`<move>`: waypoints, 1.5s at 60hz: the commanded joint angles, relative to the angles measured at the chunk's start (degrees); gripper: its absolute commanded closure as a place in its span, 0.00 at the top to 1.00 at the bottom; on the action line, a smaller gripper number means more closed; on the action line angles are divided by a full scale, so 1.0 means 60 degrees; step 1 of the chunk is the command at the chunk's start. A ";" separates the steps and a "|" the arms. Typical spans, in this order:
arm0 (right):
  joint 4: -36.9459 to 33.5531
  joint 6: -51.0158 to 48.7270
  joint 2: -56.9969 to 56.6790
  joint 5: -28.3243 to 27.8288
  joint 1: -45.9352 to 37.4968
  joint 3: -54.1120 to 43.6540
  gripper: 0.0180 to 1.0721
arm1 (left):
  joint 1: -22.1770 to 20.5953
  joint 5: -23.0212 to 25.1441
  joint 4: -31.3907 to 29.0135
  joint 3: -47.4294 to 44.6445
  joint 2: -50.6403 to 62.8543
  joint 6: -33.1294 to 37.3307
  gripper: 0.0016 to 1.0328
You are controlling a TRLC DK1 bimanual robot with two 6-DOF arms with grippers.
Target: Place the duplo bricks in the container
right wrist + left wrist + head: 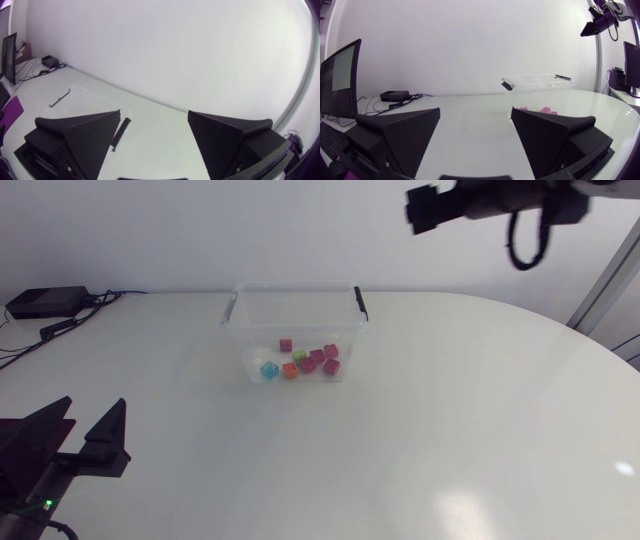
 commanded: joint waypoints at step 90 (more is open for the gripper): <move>0.3412 0.1707 -1.3870 -0.1007 -0.2865 -1.4304 0.96 | -0.0610 -0.0432 0.0049 -0.0184 0.0005 -0.0541 0.96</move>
